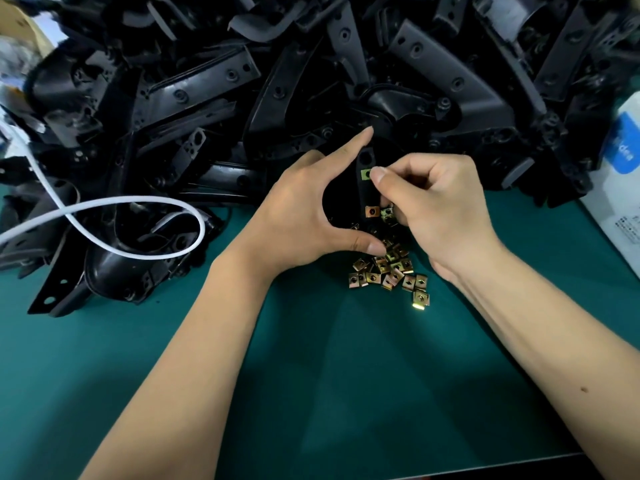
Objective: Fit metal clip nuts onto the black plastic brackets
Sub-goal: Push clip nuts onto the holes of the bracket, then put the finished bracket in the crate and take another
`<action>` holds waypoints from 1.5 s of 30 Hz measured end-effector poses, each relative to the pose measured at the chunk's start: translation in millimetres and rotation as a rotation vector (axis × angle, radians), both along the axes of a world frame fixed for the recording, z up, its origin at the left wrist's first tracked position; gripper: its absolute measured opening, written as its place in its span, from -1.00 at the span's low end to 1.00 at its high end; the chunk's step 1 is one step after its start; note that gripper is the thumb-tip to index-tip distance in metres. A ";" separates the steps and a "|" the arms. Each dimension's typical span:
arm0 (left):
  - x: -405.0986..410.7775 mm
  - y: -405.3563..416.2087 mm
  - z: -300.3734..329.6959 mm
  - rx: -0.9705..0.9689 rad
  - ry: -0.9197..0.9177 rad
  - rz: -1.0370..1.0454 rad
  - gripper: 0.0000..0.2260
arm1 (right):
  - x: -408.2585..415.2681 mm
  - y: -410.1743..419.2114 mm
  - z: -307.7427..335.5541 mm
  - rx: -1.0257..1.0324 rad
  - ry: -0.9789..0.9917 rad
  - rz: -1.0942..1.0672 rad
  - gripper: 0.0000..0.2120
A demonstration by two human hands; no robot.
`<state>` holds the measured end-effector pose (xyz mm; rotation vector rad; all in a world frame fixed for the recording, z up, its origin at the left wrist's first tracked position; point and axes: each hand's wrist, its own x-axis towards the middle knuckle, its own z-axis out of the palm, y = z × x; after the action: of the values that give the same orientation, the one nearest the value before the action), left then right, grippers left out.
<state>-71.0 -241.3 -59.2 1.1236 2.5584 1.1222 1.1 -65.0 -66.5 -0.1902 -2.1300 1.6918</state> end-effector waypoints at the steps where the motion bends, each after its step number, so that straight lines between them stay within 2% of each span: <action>1: 0.5 0.8 -0.6 -0.015 0.005 0.013 0.13 | 0.1 -0.4 -0.4 0.020 0.001 -0.012 -0.76; 5: 1.1 4.2 -2.5 -0.072 0.037 0.075 0.14 | 1.3 -2.1 -0.7 0.195 0.024 -0.052 -0.80; 9: -2.2 0.5 0.0 -0.040 0.024 0.085 0.15 | -0.9 0.9 3.8 0.318 0.015 0.012 -0.82; 11: -2.9 -2.4 1.1 0.013 -0.022 0.045 0.13 | -3.9 5.4 7.3 0.283 -0.005 0.024 -0.70; 14: -4.3 -5.1 2.5 0.117 -0.048 0.012 0.07 | -5.9 7.4 11.4 0.112 -0.039 -0.024 -0.63; 21: -3.7 -6.0 5.9 0.168 -0.026 0.055 0.06 | 2.5 -1.1 12.1 0.366 0.062 -0.006 -0.62; 26: 2.8 -0.2 8.0 0.024 0.115 0.234 0.08 | 4.4 -8.3 15.3 0.411 -0.052 0.091 -0.63; 30: 15.4 13.0 12.1 -0.081 0.288 0.361 0.04 | 5.3 -13.1 14.7 0.394 -0.127 -0.003 -0.69; 36: 36.8 41.5 33.7 -0.084 0.433 0.432 -0.06 | 14.8 -0.7 32.9 0.407 -0.057 -0.153 -0.77; 39: 41.5 60.7 50.7 0.030 0.423 0.343 -0.06 | 29.9 17.9 51.0 0.423 0.005 -0.265 -0.77; 42: 48.6 83.9 65.5 0.126 0.311 0.278 -0.04 | 54.7 56.4 75.3 0.363 0.116 -0.387 -0.78; 43: 54.7 97.5 69.1 0.173 0.252 0.289 -0.13 | 68.2 72.8 82.8 0.296 0.148 -0.406 -0.79; 45: 78.0 132.8 74.3 0.316 0.125 0.275 -0.48 | 101.2 105.6 93.0 0.103 0.246 -0.432 -0.79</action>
<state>7.0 -108.6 15.1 0.9430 2.7649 1.6161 102.3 40.5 26.6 -0.3624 -1.8281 1.2821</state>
